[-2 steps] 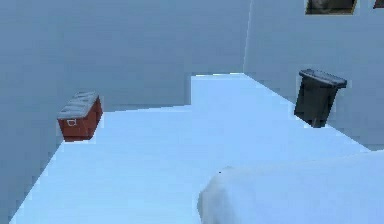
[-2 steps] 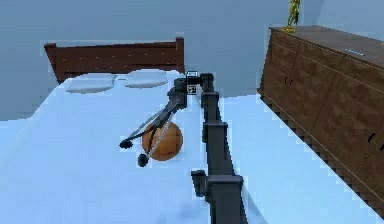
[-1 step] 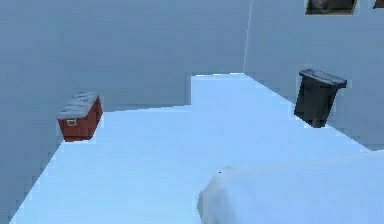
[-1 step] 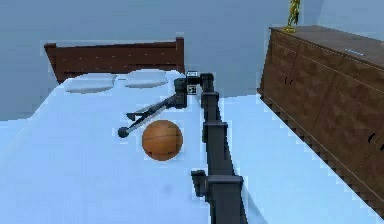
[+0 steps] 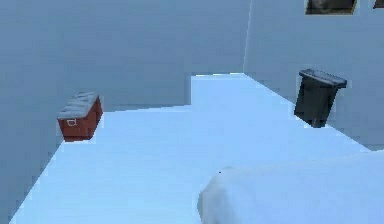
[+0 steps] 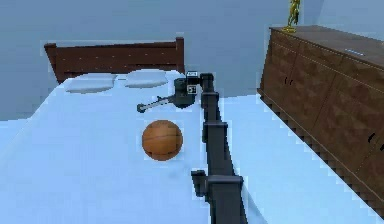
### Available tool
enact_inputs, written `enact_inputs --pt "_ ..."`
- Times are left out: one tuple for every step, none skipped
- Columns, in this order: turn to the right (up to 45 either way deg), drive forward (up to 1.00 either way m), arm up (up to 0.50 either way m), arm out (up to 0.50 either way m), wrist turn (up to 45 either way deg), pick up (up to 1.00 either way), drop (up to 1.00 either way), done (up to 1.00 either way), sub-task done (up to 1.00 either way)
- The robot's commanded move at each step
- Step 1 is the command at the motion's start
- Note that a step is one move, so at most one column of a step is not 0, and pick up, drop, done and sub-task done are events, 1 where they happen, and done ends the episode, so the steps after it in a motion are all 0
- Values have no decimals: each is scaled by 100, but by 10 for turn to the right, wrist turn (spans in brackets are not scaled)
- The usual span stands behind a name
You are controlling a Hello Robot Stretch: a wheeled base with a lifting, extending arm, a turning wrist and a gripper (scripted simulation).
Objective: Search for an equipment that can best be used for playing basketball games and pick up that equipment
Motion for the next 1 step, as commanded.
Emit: enact_inputs --pt "0 0 0 0 60 0 0 0 0"
